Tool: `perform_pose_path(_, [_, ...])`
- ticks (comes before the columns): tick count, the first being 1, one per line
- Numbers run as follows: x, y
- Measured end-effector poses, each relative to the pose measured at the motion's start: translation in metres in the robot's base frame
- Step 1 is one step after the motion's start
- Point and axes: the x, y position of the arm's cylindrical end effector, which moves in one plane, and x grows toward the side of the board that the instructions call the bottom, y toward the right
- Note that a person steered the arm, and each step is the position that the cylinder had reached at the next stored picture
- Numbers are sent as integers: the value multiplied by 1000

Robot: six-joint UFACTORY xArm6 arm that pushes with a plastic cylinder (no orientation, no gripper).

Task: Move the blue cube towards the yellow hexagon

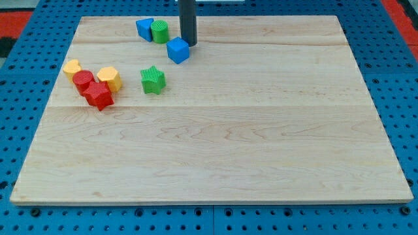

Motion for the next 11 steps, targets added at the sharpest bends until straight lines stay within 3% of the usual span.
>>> perform_pose_path(3, [39, 17])
perform_pose_path(6, [22, -40])
perform_pose_path(7, [42, 8])
perform_pose_path(8, [57, 5])
perform_pose_path(11, [41, -42])
